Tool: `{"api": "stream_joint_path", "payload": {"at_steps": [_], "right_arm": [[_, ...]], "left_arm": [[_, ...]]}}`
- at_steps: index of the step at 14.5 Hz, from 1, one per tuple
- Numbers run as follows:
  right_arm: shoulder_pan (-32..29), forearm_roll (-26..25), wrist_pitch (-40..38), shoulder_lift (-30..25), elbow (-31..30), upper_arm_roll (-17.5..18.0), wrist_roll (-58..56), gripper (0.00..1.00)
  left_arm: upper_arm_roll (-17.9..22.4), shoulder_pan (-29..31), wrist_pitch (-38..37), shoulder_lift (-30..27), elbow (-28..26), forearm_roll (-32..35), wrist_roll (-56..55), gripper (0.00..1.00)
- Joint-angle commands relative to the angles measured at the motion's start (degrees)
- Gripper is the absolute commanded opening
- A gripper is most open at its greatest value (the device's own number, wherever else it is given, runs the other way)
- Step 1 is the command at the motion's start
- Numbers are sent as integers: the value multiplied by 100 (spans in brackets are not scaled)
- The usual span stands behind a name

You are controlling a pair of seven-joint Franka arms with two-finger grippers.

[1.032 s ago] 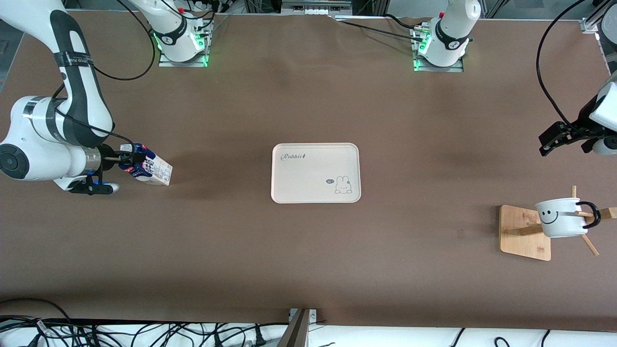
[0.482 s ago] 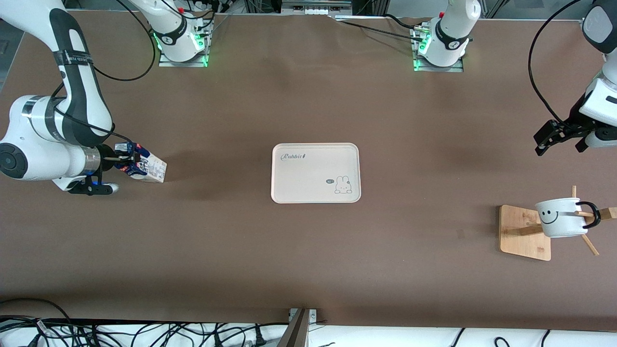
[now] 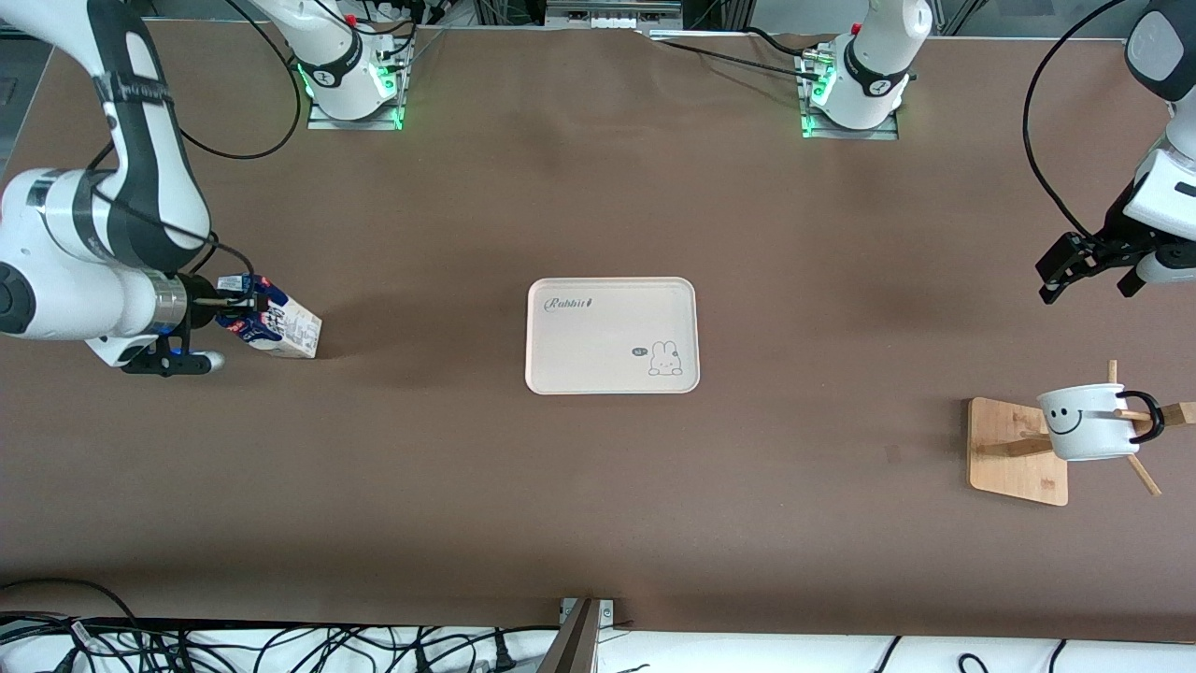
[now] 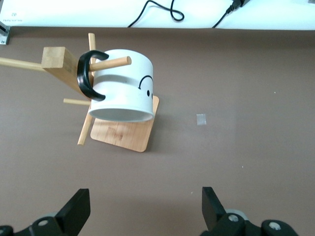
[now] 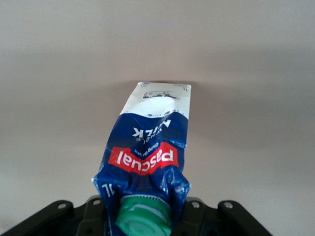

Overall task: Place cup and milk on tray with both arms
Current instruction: 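Carry the milk carton onto the tray with the right gripper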

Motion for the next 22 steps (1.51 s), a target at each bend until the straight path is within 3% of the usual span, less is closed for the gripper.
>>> {"api": "stream_joint_path", "payload": {"at_steps": [1,3,5,7,13,15,18,22], "right_arm": [[21,65,-194,-578,-70,540,598,35],[21,187,-176,-728,-27,1067,1064,35],[38,774,-98,-668,289,1411,1556,35],[309,978,270,-624,360,1448,1795,35],[1346,900,1387,-167,343,1439,2594,36],[1619,778,1564,0,351,1439,2605,36],[2015,92,1547,229,369,1439,2517,36],[2498,82,1503,264,386,1439,2490,36]], "left_arm": [[-14,108,781,-124,-627,79,-41,100],[-14,187,1220,-133,-900,79,-67,100],[-23,196,1930,-115,-1251,79,-68,100],[-14,205,2809,-2,-1541,79,-68,100],[-14,284,4981,613,-1885,79,-76,100],[-14,319,5272,798,-1876,62,-76,100],[-23,319,5485,992,-1868,-9,-76,100],[-23,301,5652,1255,-1675,-18,-76,100]]}}
